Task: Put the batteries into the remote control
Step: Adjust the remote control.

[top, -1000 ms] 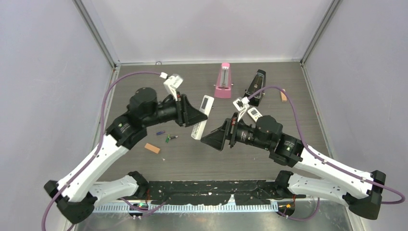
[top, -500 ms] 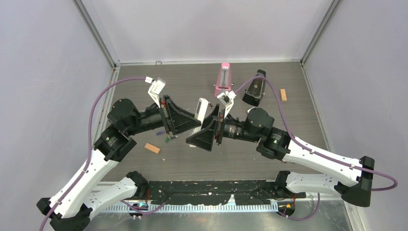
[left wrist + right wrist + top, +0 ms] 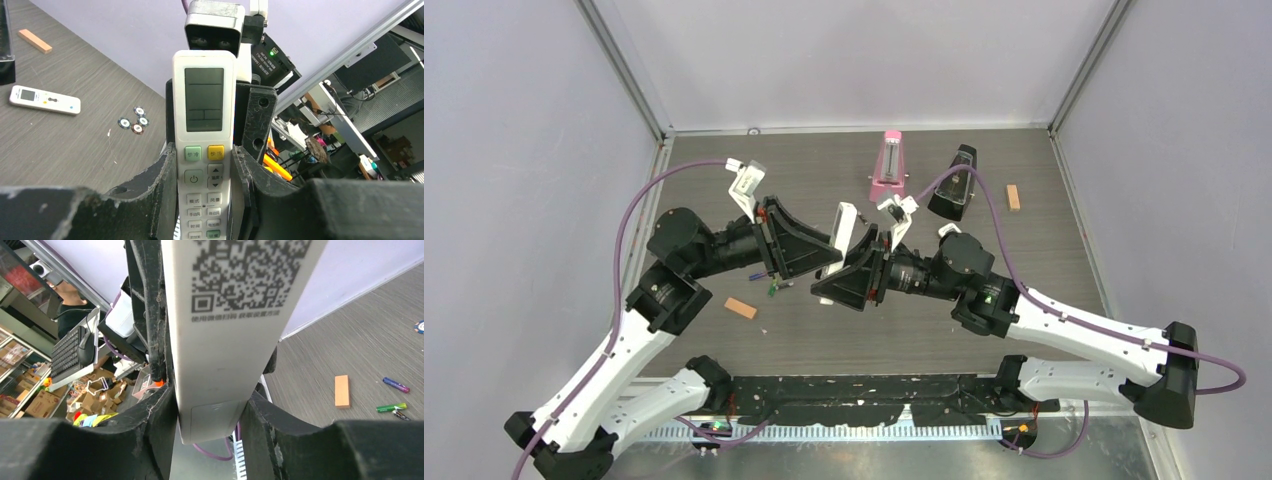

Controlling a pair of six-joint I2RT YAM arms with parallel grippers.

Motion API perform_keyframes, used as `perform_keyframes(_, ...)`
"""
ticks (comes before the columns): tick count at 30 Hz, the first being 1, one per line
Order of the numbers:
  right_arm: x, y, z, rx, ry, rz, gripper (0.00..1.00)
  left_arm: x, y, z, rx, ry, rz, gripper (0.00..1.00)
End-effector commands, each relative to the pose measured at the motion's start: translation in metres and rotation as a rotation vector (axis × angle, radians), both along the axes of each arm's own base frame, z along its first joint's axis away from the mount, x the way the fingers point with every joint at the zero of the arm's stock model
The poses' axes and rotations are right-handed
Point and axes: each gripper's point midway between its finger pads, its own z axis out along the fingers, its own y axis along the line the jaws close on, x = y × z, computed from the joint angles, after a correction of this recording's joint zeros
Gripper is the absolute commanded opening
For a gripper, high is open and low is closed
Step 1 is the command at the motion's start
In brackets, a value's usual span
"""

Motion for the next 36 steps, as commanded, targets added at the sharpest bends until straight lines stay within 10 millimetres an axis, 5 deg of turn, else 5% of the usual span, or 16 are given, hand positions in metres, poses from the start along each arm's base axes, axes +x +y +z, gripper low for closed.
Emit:
perform_keyframes(1,-0.004,-0.005,0.023,0.08,-0.055,-0.004,0.29,-0.002,0.003,0.016,-0.054,-0.043,-0.006,0.06)
perform_keyframes(3,0.001,-0.004,0.018,0.053,-0.045,-0.027,0.22,0.002,0.005,0.011,-0.036,-0.04,0.026,0.16)
perform_keyframes(7,0.022,0.0,0.0,-0.053,-0.054,-0.121,0.17,0.02,0.013,-0.013,0.028,-0.043,0.15,0.67)
perform_keyframes(11,0.045,-0.001,-0.026,-0.212,-0.13,-0.223,0.15,0.04,0.025,-0.038,0.103,-0.053,0.289,0.83)
perform_keyframes(18,0.074,-0.006,-0.072,-0.481,-0.213,-0.384,0.14,0.069,0.048,-0.064,0.219,-0.043,0.495,0.84)
perform_keyframes(28,0.082,0.01,-0.096,-0.614,-0.301,-0.42,0.14,0.089,0.048,-0.101,0.338,-0.004,0.542,0.77)
perform_keyframes(36,0.093,0.012,-0.103,-0.688,-0.333,-0.479,0.14,0.088,0.044,-0.117,0.353,0.09,0.524,0.43)
